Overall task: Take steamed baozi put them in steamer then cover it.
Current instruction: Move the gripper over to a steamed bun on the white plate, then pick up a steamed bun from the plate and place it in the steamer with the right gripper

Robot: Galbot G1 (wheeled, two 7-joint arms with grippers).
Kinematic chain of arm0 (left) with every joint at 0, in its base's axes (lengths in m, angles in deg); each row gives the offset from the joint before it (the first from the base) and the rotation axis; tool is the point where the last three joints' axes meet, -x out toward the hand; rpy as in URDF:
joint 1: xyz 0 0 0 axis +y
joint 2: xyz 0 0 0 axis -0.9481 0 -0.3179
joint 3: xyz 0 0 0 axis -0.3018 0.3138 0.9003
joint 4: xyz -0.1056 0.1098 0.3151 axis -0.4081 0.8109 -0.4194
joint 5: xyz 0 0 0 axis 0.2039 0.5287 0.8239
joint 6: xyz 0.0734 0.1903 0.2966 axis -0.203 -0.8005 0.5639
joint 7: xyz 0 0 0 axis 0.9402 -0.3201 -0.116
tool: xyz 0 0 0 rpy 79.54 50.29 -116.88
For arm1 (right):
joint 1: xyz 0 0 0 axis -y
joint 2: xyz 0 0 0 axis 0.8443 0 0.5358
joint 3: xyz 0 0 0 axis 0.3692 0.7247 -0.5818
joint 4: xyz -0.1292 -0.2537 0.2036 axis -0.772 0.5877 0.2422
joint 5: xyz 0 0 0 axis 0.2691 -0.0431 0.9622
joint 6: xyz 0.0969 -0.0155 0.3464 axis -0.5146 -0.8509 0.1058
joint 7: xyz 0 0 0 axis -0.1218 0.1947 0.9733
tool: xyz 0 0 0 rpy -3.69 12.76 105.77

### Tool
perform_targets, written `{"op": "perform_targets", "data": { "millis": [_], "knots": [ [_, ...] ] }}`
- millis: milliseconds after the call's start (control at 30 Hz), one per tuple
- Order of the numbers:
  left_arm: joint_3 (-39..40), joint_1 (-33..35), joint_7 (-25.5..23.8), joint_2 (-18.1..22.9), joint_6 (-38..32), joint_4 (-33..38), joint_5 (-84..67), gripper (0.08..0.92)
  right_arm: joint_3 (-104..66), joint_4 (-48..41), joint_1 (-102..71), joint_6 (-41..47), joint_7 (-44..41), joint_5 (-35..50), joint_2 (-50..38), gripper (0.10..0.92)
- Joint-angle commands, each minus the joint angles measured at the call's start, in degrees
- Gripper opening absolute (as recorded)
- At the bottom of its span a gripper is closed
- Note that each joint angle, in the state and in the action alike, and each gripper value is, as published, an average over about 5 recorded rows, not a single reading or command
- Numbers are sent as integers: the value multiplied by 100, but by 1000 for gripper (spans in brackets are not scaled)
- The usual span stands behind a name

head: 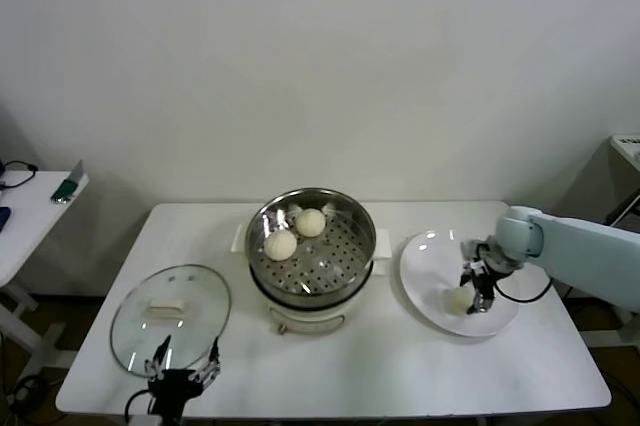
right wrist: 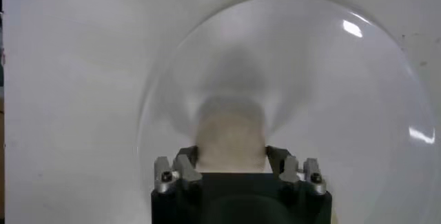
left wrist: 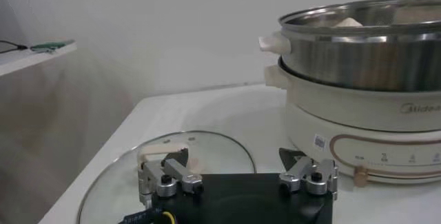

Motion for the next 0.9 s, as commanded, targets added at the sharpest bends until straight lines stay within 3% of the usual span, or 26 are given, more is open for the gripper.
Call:
{"op": "perform_targets", "data": {
  "millis": [33, 400, 600, 900],
  "knots": [
    [-3, 2, 5, 8, 3, -4, -2, 823, -19, -74, 123, -96, -158, -184, 77, 636],
    [-7, 18, 9, 13, 3, 39, 19, 823, 930, -45, 3158, -2077, -1434, 74, 935, 636],
    [-6, 21, 6, 9, 10, 48, 43, 823, 415, 611, 4333, -3016, -2058, 146, 1794, 636],
    [-15, 105, 18, 18, -16, 109, 72, 823, 136, 1802, 4300, -3687, -1779, -155, 3188, 636]
  ]
}}
